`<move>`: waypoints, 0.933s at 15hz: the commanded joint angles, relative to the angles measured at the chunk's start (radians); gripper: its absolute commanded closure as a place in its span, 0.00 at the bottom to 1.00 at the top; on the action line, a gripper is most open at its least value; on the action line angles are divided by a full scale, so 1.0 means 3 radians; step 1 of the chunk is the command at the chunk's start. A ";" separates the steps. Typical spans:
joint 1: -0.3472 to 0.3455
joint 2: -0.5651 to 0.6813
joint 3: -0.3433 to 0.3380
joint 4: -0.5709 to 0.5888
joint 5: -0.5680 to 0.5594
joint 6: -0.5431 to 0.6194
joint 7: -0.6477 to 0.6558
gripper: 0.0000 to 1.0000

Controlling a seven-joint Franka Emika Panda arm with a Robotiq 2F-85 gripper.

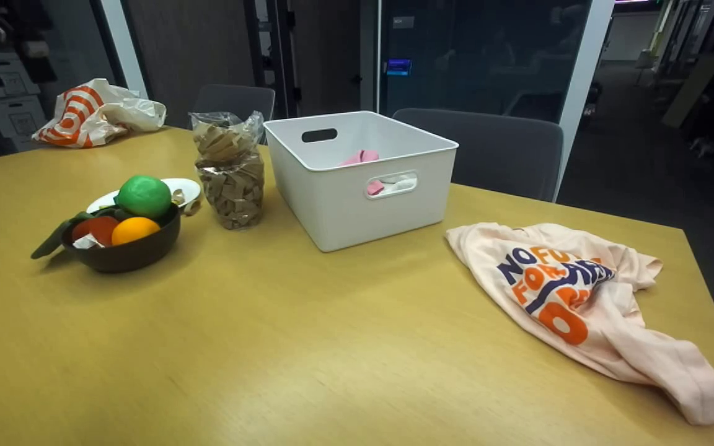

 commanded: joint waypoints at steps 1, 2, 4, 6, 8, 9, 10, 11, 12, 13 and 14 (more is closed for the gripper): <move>0.0150 0.0288 -0.0057 -0.0153 -0.0013 0.0649 -0.0293 0.00; 0.0187 0.0403 -0.0057 -0.0173 -0.0021 0.0779 -0.0380 0.00; 0.0218 0.0629 -0.0061 -0.0187 -0.0085 0.1009 -0.0518 0.00; 0.0238 0.0880 -0.0096 -0.0117 -0.0120 0.1096 -0.0669 0.00; 0.0268 0.1125 -0.0135 0.0015 -0.0097 0.1046 -0.0840 0.00; 0.0296 0.1228 -0.0165 0.0095 -0.0053 0.0945 -0.0967 0.00; 0.0305 0.1357 -0.0151 0.0187 -0.0070 0.0902 -0.1015 0.00; 0.0319 0.1444 -0.0149 0.0250 -0.0070 0.0891 -0.1064 0.00; 0.0343 0.1541 -0.0139 0.0320 -0.0050 0.0867 -0.1114 0.00; 0.0361 0.1638 -0.0126 0.0391 -0.0033 0.0838 -0.1155 0.00; 0.0387 0.1714 -0.0115 0.0465 0.0022 0.0805 -0.1176 0.00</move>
